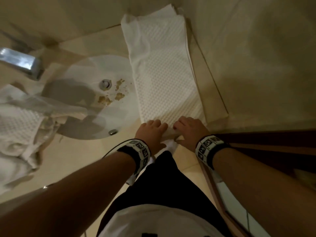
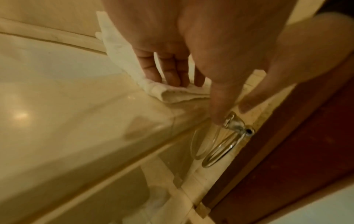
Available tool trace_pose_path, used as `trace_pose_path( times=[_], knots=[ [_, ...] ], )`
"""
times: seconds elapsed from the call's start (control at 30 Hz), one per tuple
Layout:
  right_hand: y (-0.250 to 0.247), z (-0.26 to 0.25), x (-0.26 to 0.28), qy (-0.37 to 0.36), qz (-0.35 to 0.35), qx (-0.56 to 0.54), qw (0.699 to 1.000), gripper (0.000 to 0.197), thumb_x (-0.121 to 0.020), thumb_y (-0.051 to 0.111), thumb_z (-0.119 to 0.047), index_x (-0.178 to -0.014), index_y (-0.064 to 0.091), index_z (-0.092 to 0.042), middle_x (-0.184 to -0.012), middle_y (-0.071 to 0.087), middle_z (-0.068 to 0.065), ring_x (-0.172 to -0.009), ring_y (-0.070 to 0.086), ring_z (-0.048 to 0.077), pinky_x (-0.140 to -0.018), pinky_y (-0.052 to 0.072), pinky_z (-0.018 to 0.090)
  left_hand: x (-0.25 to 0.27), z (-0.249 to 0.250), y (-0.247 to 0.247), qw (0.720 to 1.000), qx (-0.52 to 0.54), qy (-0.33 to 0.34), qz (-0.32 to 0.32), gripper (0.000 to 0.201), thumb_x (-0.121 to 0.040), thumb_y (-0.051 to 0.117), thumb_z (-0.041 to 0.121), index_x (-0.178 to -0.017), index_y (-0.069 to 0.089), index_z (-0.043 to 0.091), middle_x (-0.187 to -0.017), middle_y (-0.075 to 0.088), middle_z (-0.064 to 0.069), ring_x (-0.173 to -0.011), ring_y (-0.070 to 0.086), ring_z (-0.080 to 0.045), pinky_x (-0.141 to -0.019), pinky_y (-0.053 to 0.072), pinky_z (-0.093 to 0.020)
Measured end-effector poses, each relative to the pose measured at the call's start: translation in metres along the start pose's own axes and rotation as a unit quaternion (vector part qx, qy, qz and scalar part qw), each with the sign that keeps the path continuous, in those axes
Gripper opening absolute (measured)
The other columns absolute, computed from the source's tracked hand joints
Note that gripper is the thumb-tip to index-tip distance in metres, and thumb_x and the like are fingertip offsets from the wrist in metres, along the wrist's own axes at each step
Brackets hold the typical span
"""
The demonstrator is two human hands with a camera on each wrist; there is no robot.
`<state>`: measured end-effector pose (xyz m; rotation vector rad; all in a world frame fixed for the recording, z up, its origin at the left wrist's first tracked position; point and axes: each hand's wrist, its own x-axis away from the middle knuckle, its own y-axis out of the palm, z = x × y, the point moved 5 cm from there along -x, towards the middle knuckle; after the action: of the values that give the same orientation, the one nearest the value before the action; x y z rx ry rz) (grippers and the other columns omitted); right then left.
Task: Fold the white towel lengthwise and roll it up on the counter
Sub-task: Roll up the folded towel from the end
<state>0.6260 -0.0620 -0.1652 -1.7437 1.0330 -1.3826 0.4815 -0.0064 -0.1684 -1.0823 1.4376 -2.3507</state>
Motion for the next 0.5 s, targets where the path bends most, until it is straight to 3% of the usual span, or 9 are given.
trace_pose_path(
  times=[0.13,0.23,0.33,0.5],
  knots=[
    [0.007,-0.005,0.001,0.004,0.028,0.054,0.998,0.041,-0.075,0.077,-0.031,-0.109,0.056,-0.024,-0.107,0.055,-0.001,-0.096,0.055,0.024,-0.082,0.04,0.041,0.011,0.004,0.017,0.998,-0.036,-0.001,0.042,0.058,-0.084,0.071,0.023,-0.135,0.045,0.021,-0.127,0.051,-0.004,-0.114,0.049,-0.029,-0.089,0.039,-0.037],
    [0.007,-0.005,0.003,-0.034,0.064,0.071,0.995,0.041,-0.063,0.083,-0.024,-0.097,0.061,-0.019,-0.094,0.059,0.002,-0.081,0.06,0.026,-0.073,0.043,0.039,0.018,0.004,0.02,0.998,-0.03,0.005,0.06,0.05,-0.077,0.076,0.018,-0.122,0.057,0.018,-0.11,0.061,-0.005,-0.099,0.057,-0.031,-0.079,0.045,-0.038],
    [0.007,-0.003,0.007,-0.076,0.112,0.065,0.989,0.03,-0.063,0.079,-0.019,-0.09,0.065,-0.014,-0.088,0.062,0.005,-0.076,0.061,0.029,-0.069,0.045,0.038,0.025,0.0,0.025,0.993,-0.017,-0.008,0.114,0.047,-0.066,0.085,0.02,-0.107,0.063,0.014,-0.099,0.061,-0.01,-0.084,0.059,-0.034,-0.069,0.049,-0.039],
    [0.003,0.012,0.002,-0.072,0.111,0.026,0.991,0.01,-0.082,0.071,-0.019,-0.081,0.062,-0.014,-0.081,0.059,0.006,-0.067,0.058,0.029,-0.056,0.046,0.036,0.036,-0.004,0.023,0.985,0.028,-0.095,0.138,0.036,-0.085,0.074,0.036,-0.112,0.061,0.018,-0.112,0.06,-0.005,-0.1,0.058,-0.032,-0.081,0.046,-0.043]
  ],
)
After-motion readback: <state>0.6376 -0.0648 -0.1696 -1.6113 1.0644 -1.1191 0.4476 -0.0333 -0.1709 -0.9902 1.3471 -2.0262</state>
